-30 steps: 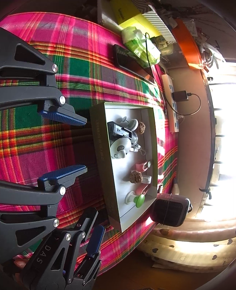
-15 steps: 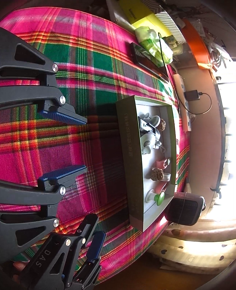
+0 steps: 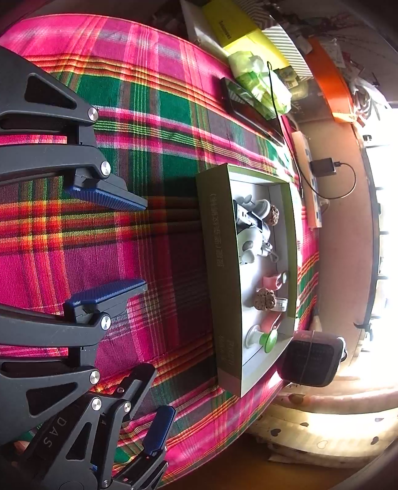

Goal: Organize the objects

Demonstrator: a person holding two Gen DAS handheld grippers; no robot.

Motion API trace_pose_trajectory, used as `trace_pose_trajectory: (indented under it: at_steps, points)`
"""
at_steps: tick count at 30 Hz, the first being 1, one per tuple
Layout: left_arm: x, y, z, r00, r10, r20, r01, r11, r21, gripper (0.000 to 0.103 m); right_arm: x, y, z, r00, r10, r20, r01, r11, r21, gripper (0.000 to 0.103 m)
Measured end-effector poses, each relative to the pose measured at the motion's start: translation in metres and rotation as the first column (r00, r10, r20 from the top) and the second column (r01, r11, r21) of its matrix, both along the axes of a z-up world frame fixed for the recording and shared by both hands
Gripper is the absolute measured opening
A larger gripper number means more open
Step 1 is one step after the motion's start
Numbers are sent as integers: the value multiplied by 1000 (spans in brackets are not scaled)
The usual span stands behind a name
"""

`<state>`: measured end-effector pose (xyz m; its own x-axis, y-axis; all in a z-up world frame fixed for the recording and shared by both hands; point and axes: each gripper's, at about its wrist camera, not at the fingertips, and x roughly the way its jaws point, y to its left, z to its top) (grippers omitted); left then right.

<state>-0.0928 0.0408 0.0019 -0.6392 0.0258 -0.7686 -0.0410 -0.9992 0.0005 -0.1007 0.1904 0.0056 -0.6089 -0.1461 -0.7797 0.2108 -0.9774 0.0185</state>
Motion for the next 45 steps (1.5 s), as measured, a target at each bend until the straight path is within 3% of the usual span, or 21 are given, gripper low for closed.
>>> trace_pose_trajectory:
  at_steps: [45]
  points:
    - [0, 0, -1, 1000, 0, -1, 0, 1000, 0, 45, 0, -3, -1, 1000, 10, 3, -11, 1000, 12, 68]
